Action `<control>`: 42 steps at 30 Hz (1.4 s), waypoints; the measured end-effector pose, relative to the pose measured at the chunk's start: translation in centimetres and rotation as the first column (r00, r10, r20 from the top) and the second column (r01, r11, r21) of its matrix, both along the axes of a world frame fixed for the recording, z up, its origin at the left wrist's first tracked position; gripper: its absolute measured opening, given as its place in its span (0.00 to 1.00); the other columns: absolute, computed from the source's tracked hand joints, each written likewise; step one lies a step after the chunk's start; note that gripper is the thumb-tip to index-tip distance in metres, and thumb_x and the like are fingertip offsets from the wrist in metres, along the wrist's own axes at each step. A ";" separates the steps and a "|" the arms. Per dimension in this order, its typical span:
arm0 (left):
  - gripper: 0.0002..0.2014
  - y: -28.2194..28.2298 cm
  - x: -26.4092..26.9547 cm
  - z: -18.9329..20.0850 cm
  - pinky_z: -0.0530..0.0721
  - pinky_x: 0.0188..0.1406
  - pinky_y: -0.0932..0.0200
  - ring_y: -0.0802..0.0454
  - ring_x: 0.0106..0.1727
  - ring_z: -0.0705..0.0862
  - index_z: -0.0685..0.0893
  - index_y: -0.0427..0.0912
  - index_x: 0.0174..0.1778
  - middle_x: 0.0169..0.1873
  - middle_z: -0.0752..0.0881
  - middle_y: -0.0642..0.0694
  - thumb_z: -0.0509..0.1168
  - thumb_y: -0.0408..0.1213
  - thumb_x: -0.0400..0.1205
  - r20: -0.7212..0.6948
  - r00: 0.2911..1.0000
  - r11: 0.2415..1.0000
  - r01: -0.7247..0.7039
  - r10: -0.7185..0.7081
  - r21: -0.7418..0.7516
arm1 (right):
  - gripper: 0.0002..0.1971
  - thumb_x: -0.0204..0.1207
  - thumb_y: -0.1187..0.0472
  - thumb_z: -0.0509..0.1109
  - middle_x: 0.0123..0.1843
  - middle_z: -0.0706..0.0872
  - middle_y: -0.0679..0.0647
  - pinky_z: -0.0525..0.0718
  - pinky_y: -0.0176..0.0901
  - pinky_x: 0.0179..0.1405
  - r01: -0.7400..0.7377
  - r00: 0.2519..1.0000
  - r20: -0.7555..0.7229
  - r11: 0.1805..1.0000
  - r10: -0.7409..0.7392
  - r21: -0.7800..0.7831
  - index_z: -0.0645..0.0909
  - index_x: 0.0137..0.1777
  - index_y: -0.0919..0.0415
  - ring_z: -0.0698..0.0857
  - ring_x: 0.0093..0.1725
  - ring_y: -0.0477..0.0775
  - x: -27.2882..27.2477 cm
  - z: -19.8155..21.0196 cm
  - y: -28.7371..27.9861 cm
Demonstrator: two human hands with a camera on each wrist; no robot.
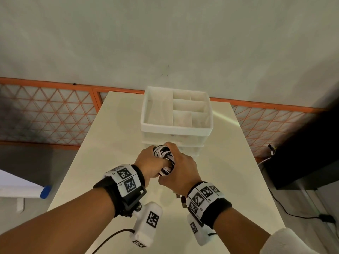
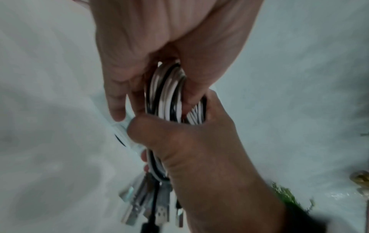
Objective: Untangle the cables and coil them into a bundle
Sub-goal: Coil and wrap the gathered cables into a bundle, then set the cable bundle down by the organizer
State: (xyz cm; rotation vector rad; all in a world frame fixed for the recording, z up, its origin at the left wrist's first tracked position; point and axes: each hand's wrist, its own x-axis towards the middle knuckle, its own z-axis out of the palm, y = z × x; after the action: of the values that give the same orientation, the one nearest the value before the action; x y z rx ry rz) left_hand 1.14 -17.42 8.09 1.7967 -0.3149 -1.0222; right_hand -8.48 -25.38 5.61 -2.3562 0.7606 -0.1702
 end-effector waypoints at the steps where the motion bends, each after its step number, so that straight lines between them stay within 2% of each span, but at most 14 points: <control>1: 0.16 0.2 0.2 -0.2 0.87 0.58 0.41 0.39 0.51 0.90 0.88 0.41 0.51 0.49 0.92 0.34 0.75 0.28 0.67 -0.060 0.998 1.000 0.028 -0.028 -0.003 | 0.45 0.57 0.56 0.79 0.51 0.90 0.43 0.89 0.49 0.50 0.009 1.000 -0.012 1.000 -0.009 -0.012 0.62 0.74 0.37 0.89 0.48 0.53 -0.2 -0.4 -0.1; 6: 0.15 1.2 1.8 -2.2 0.82 0.67 0.45 0.45 0.55 0.89 0.85 0.38 0.60 0.52 0.91 0.40 0.75 0.34 0.78 -0.347 0.933 0.991 0.058 -0.096 -0.120 | 0.45 0.54 0.53 0.78 0.47 0.89 0.41 0.90 0.49 0.45 0.101 0.985 -0.139 0.995 -0.100 0.001 0.62 0.72 0.33 0.89 0.43 0.55 -2.3 -1.7 -1.5; 10: 0.01 -0.7 2.2 -4.2 0.84 0.59 0.45 0.44 0.51 0.87 0.85 0.39 0.46 0.46 0.87 0.41 0.69 0.31 0.81 -0.546 0.831 0.982 -0.175 0.106 -0.076 | 0.45 0.54 0.54 0.78 0.47 0.89 0.43 0.89 0.49 0.49 0.199 0.963 -0.190 0.980 -0.189 0.031 0.63 0.72 0.33 0.88 0.45 0.57 -3.3 -2.1 -2.9; 13: 0.03 -3.3 1.9 -5.0 0.85 0.48 0.49 0.45 0.45 0.86 0.83 0.38 0.40 0.43 0.86 0.42 0.68 0.29 0.79 -0.614 0.782 0.976 -0.199 0.106 -0.084 | 0.45 0.54 0.55 0.78 0.47 0.88 0.44 0.89 0.50 0.51 0.226 0.959 -0.185 0.973 -0.215 0.040 0.64 0.72 0.33 0.88 0.46 0.56 -3.6 -2.0 -3.6; 17: 0.01 -5.3 2.1 -5.4 0.82 0.56 0.47 0.45 0.47 0.85 0.84 0.39 0.43 0.41 0.89 0.43 0.70 0.31 0.79 -0.695 0.712 0.954 -0.267 0.102 -0.134 | 0.47 0.54 0.53 0.80 0.48 0.88 0.44 0.89 0.49 0.51 0.225 0.961 -0.175 0.974 -0.215 0.038 0.64 0.74 0.34 0.88 0.46 0.56 -3.9 -1.5 -4.2; 21: 0.10 -4.9 1.8 -6.9 0.82 0.55 0.47 0.44 0.51 0.85 0.83 0.43 0.48 0.41 0.90 0.45 0.75 0.39 0.75 -0.760 0.638 0.937 -0.325 0.120 -0.126 | 0.47 0.55 0.54 0.81 0.45 0.88 0.42 0.89 0.48 0.49 0.218 0.966 -0.150 0.975 -0.210 0.044 0.64 0.74 0.34 0.88 0.44 0.53 -4.2 -1.1 -4.2; 26: 0.13 -1.6 -1.3 -8.2 0.79 0.50 0.48 0.43 0.51 0.83 0.85 0.43 0.51 0.47 0.86 0.42 0.76 0.43 0.74 -0.756 0.650 0.972 -0.218 0.078 -0.087 | 0.45 0.55 0.56 0.81 0.46 0.87 0.41 0.90 0.49 0.49 0.180 0.978 -0.121 0.980 -0.170 0.081 0.66 0.74 0.35 0.87 0.45 0.51 -4.5 -0.4 -4.5; 28: 0.14 -0.3 -2.0 -8.0 0.81 0.48 0.48 0.44 0.50 0.84 0.84 0.44 0.52 0.47 0.87 0.43 0.76 0.45 0.75 -0.710 0.702 0.990 -0.133 0.054 -0.056 | 0.45 0.56 0.57 0.81 0.45 0.86 0.40 0.90 0.50 0.50 0.168 0.981 -0.115 0.982 -0.158 0.089 0.66 0.73 0.35 0.87 0.45 0.51 -4.5 0.0 -4.7; 30: 0.14 0.5 -1.7 -6.5 0.83 0.47 0.50 0.46 0.48 0.86 0.83 0.43 0.54 0.46 0.88 0.43 0.74 0.45 0.78 -0.576 0.816 0.997 0.072 -0.055 0.006 | 0.46 0.56 0.57 0.82 0.45 0.85 0.40 0.90 0.51 0.51 0.162 0.982 -0.115 0.983 -0.152 0.083 0.66 0.74 0.35 0.87 0.47 0.52 -4.4 0.3 -4.8; 32: 0.11 0.7 -1.0 -4.7 0.85 0.39 0.56 0.50 0.42 0.88 0.83 0.41 0.52 0.43 0.89 0.44 0.73 0.41 0.80 -0.285 0.928 0.958 0.273 -0.240 0.082 | 0.46 0.55 0.56 0.82 0.45 0.85 0.40 0.90 0.51 0.52 0.156 0.983 -0.108 0.985 -0.148 0.076 0.66 0.74 0.35 0.87 0.47 0.53 -4.1 0.5 -5.0; 34: 0.05 0.3 0.1 -3.1 0.81 0.30 0.63 0.53 0.39 0.87 0.85 0.42 0.47 0.38 0.90 0.47 0.72 0.39 0.80 0.131 0.945 0.953 0.290 -0.299 0.084 | 0.46 0.56 0.57 0.82 0.45 0.85 0.40 0.90 0.51 0.52 0.153 0.984 -0.102 0.985 -0.145 0.074 0.66 0.75 0.37 0.87 0.47 0.52 -3.9 0.7 -5.1; 37: 0.07 -0.1 2.0 -2.4 0.82 0.45 0.60 0.51 0.49 0.86 0.86 0.49 0.51 0.46 0.89 0.53 0.70 0.41 0.79 0.598 0.753 0.961 0.229 -0.274 0.152 | 0.46 0.55 0.57 0.82 0.48 0.86 0.42 0.90 0.52 0.52 0.147 0.985 -0.101 0.986 -0.139 0.076 0.66 0.74 0.37 0.87 0.48 0.53 -3.5 1.1 -5.3; 40: 0.22 0.4 2.4 -4.3 0.78 0.64 0.52 0.45 0.69 0.78 0.77 0.51 0.73 0.69 0.79 0.49 0.66 0.42 0.82 0.568 0.530 0.773 0.358 -0.630 0.523 | 0.46 0.53 0.54 0.82 0.51 0.87 0.46 0.91 0.52 0.52 0.126 0.986 -0.121 0.990 -0.117 0.068 0.65 0.72 0.35 0.88 0.49 0.55 -3.1 1.4 -5.3; 42: 0.22 1.1 1.8 -5.4 0.78 0.62 0.51 0.46 0.71 0.75 0.74 0.52 0.75 0.72 0.76 0.50 0.62 0.39 0.83 0.542 0.498 0.730 0.360 -0.677 0.581 | 0.47 0.52 0.53 0.81 0.52 0.87 0.48 0.91 0.53 0.52 0.106 0.986 -0.137 0.992 -0.097 0.061 0.64 0.72 0.35 0.88 0.49 0.56 -2.7 1.8 -5.4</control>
State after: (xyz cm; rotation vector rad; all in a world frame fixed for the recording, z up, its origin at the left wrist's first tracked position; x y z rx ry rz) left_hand 2.92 -16.28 2.65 2.5358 -1.3429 -0.7219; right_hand -11.18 -30.74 7.42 -2.2825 0.9377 -0.0293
